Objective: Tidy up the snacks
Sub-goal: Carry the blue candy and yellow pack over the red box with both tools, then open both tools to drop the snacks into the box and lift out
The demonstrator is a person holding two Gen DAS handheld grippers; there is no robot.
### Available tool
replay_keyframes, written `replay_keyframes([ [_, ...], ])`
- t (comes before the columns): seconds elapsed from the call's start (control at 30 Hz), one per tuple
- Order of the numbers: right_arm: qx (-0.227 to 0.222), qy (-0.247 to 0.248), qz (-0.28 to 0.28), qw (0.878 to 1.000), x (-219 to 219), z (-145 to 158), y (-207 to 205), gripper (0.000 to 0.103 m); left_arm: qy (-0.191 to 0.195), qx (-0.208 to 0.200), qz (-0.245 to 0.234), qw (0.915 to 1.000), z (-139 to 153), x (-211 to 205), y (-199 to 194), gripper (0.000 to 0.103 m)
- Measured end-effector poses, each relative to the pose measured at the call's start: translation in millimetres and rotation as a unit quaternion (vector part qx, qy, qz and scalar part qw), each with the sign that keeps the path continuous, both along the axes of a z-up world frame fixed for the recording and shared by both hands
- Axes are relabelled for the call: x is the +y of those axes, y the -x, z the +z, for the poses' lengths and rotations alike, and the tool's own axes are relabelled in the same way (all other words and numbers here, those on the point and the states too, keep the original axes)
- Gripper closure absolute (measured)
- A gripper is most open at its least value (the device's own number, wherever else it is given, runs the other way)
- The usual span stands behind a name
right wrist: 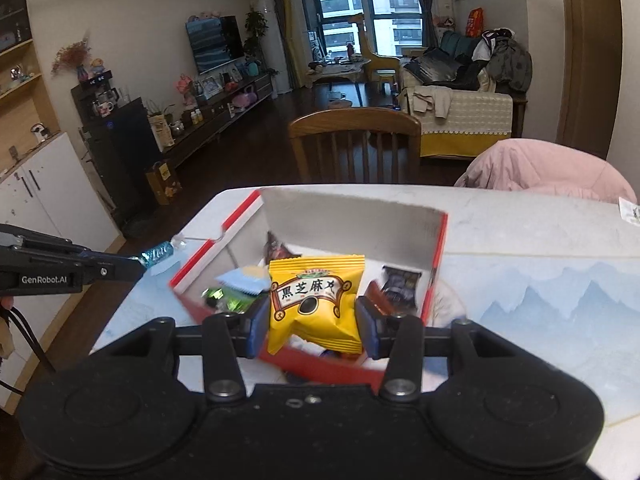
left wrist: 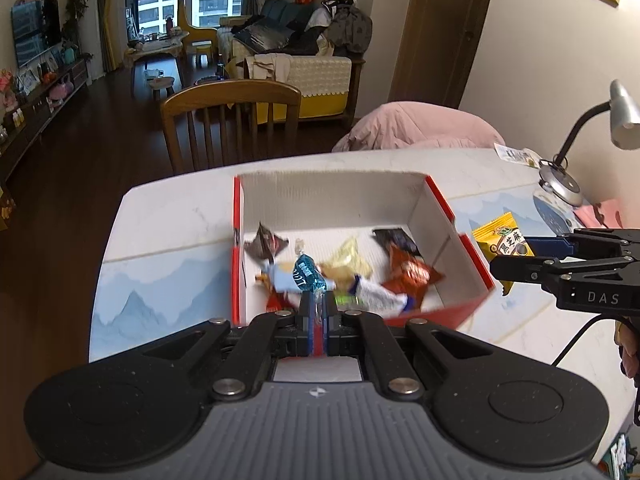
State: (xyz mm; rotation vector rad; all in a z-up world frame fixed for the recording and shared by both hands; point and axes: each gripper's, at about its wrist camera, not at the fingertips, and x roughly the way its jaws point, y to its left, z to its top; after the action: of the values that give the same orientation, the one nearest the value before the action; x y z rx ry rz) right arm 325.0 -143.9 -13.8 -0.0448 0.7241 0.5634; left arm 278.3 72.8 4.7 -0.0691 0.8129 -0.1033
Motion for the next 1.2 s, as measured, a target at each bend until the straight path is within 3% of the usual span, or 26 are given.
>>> replay_keyframes([
  [0.6,0.061,0.066,-0.004,0.996,26,-50,-85,0.058,-0.036,0.053,0.0,0.998,-37,-6,-92,0.099],
  [1.2,0.094,0.105,0.013,0.99,42,-83,-100,0.058,-0.051,0.128,-0.007,0.9904,-82,-9,-124,0.099],
])
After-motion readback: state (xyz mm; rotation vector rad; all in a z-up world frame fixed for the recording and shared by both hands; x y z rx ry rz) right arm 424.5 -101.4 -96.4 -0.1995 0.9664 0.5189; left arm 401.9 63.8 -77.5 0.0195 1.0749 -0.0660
